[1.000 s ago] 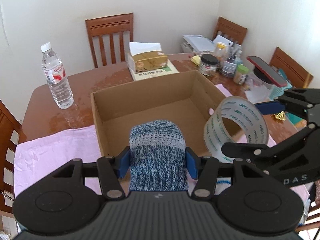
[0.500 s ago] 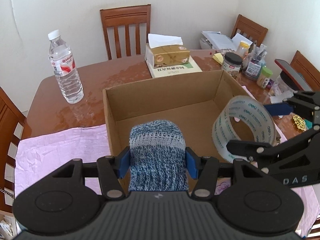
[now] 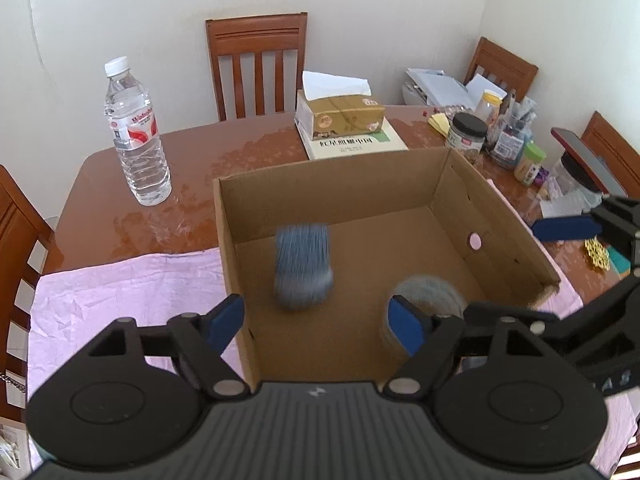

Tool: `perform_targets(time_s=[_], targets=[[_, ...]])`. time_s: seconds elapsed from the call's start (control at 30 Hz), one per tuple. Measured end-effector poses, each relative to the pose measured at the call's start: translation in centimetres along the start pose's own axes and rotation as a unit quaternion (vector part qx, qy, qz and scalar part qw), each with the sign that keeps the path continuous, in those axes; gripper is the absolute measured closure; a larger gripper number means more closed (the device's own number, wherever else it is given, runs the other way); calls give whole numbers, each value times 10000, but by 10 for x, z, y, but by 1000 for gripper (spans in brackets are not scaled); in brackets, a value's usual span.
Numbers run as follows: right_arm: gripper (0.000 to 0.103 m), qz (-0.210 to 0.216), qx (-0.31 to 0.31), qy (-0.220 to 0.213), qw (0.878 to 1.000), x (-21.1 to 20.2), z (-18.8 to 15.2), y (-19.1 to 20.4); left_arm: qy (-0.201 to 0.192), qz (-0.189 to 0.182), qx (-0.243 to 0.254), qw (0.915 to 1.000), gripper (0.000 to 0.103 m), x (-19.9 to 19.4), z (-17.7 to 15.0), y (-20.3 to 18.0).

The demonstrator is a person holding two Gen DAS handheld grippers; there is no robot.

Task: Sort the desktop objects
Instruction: 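Lift both tools out of the box back over the table, then grasp the black toy train with the left tool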

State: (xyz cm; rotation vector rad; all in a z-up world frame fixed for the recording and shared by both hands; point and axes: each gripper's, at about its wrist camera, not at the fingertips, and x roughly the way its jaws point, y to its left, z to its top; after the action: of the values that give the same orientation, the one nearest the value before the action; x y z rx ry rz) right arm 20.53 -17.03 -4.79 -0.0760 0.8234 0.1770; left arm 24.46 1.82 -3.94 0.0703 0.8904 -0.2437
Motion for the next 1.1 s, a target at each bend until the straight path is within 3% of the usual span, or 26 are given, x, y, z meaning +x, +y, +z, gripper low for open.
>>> perform_targets(time_s=[0.33,0.43,0.57,0.8,1.1], targets=[[0,2,-126,3,9999,-16,-8,4,65,50,104,9999,23,-24,-22,3],[0,-15,-98,44,9999,-19,-14,6,38,71,138,9999,14,-32,-31,4],[0,108,-149,268,9995,-20,-24,11,-10,67,217,9997,13,-44,-45,3],[0,104,-361,369,9986,-30,-49,27,72,-7,355,9993,13,-54,-79,0],[0,212,-205,605,9977,-35,-78,37,282,-167,343,9989,12,-57,-122,4]])
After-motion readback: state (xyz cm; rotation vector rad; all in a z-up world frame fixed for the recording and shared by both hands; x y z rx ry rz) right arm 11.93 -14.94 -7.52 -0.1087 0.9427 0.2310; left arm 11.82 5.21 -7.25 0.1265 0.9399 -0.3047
